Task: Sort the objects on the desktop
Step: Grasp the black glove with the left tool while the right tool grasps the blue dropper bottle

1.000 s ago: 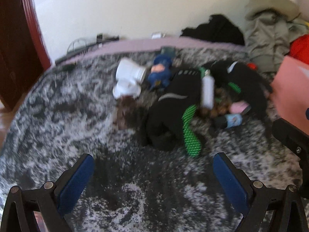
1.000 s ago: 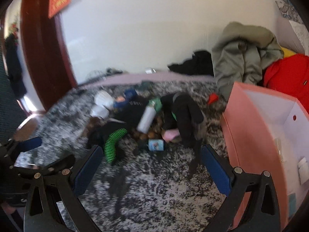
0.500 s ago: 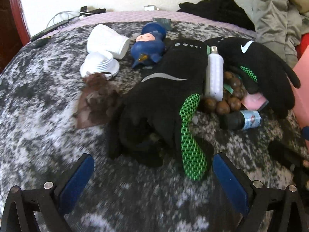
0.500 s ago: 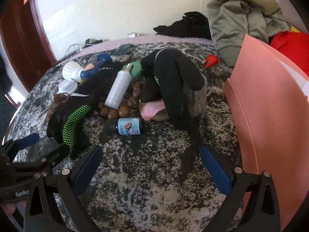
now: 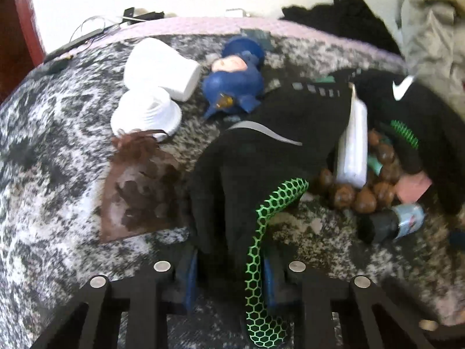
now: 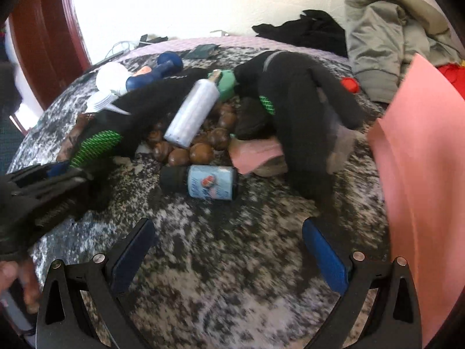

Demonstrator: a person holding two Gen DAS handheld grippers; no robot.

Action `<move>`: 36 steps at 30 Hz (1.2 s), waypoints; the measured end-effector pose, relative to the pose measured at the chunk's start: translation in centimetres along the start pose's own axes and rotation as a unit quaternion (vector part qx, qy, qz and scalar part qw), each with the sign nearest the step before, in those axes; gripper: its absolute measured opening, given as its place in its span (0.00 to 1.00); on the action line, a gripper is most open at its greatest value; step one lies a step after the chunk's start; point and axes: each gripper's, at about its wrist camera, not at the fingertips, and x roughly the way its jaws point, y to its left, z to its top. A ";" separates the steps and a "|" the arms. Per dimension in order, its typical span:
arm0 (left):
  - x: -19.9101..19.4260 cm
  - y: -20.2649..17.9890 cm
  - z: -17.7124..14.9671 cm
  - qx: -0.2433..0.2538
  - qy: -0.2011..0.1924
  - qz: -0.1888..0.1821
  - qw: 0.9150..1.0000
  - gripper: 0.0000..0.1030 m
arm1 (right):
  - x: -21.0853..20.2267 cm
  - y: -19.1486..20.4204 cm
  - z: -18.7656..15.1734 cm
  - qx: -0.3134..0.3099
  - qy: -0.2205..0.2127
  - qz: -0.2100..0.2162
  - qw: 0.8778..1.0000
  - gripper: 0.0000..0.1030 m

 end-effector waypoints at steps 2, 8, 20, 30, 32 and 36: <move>-0.5 0.6 0.0 -0.005 0.000 0.001 1.000 0.26 | 0.8 0.6 0.3 -0.004 0.001 0.007 1.000 1.00; -1.1 1.4 -0.1 0.008 0.000 0.013 1.000 0.26 | 1.8 1.6 1.2 0.014 -0.013 0.016 1.000 1.00; -3.0 1.2 -0.9 0.025 -0.006 0.025 0.999 0.26 | 1.2 -0.4 2.2 0.079 -0.010 0.059 0.995 0.63; -10.9 1.6 -1.7 0.021 -0.067 0.029 0.997 0.26 | -3.5 -0.2 1.2 0.120 -0.005 0.119 0.986 0.63; -12.7 1.5 -1.8 0.021 -0.082 0.029 0.996 0.26 | -5.1 0.6 1.0 0.106 -0.015 0.121 0.987 0.63; -16.6 0.9 -2.1 0.023 -0.114 0.025 0.993 0.26 | -8.5 2.1 0.5 0.087 -0.036 0.135 0.986 0.63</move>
